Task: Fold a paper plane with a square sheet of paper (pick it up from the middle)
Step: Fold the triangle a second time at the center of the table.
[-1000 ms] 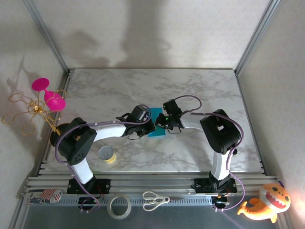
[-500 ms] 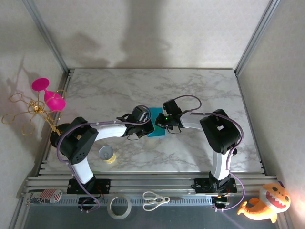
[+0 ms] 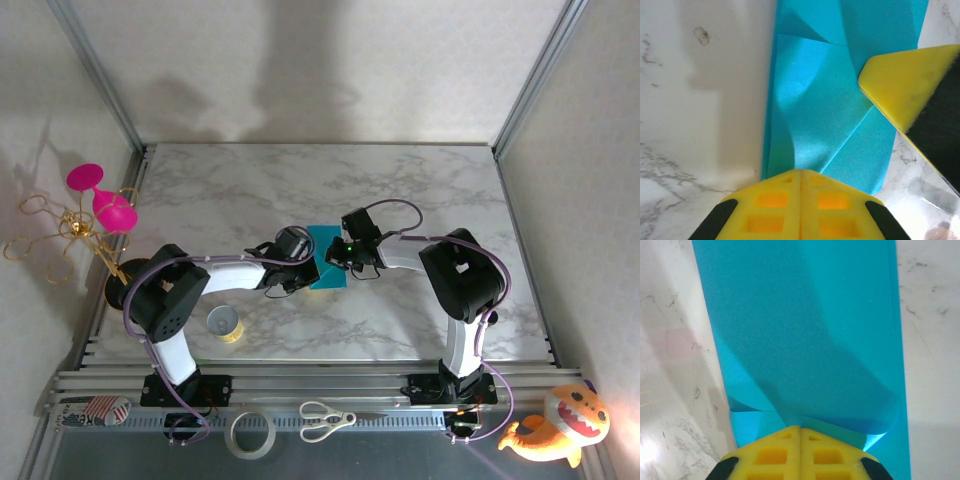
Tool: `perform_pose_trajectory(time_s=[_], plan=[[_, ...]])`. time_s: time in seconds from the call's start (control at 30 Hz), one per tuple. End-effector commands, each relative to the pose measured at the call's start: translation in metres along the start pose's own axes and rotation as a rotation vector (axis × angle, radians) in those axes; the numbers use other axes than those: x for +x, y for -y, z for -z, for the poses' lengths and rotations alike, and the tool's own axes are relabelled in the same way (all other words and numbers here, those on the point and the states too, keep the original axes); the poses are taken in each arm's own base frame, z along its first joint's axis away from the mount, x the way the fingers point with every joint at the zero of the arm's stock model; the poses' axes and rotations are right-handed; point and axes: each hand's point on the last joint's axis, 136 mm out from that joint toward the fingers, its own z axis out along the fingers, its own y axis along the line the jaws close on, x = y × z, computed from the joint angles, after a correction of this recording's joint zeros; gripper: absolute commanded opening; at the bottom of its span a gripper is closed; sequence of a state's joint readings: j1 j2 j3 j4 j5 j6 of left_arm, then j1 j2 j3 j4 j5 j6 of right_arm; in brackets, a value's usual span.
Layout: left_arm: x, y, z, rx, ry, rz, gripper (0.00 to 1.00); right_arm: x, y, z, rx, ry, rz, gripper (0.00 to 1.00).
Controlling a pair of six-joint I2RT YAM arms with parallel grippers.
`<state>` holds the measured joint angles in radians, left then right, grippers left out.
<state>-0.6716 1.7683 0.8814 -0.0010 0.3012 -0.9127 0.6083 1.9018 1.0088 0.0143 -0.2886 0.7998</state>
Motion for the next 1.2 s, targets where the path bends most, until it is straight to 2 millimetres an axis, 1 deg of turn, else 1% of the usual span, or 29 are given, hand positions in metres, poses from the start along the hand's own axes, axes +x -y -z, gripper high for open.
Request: perform_pose_trajectory(time_s=[0.0,0.23,0.43,0.53,0.63,0.7,0.77,0.83,0.93,1.0,1.07,1.17], plan=[[-0.001,-0.018,-0.004,-0.055,0.009,-0.001,0.06,0.038,0.073,-0.017,0.246,-0.106,-0.063,0.02],[-0.003,-0.022,-0.004,-0.064,0.014,0.0,0.06,0.039,0.074,-0.018,0.248,-0.107,-0.065,0.02],[0.002,-0.031,-0.008,-0.088,-0.001,0.004,0.06,0.037,0.07,-0.017,0.235,-0.104,-0.062,0.02],[0.005,-0.036,-0.008,-0.105,-0.007,0.006,0.06,0.029,0.054,-0.013,0.184,-0.09,-0.046,0.02],[0.005,-0.04,-0.008,-0.121,-0.009,0.004,0.05,0.01,0.022,-0.001,0.09,-0.046,-0.007,0.02],[0.006,-0.04,-0.008,-0.124,-0.01,0.002,0.05,-0.002,-0.003,0.011,0.019,-0.008,0.035,0.02],[0.005,-0.041,-0.008,-0.127,-0.011,0.0,0.05,-0.007,-0.021,0.022,-0.042,0.014,0.077,0.03],[0.005,-0.04,-0.008,-0.124,-0.011,-0.002,0.05,-0.003,-0.026,0.025,-0.06,0.008,0.096,0.03],[0.006,-0.038,-0.009,-0.119,-0.016,-0.004,0.05,0.018,-0.024,0.02,-0.073,-0.056,0.064,0.03],[0.005,-0.037,-0.009,-0.116,-0.015,-0.005,0.05,0.031,-0.026,0.016,-0.096,-0.089,0.043,0.02],[0.006,-0.037,-0.009,-0.113,-0.016,-0.003,0.05,0.037,-0.021,0.011,-0.073,-0.099,0.032,0.02],[0.006,-0.036,-0.009,-0.11,-0.018,-0.004,0.05,0.041,-0.011,0.003,-0.034,-0.113,0.012,0.01]])
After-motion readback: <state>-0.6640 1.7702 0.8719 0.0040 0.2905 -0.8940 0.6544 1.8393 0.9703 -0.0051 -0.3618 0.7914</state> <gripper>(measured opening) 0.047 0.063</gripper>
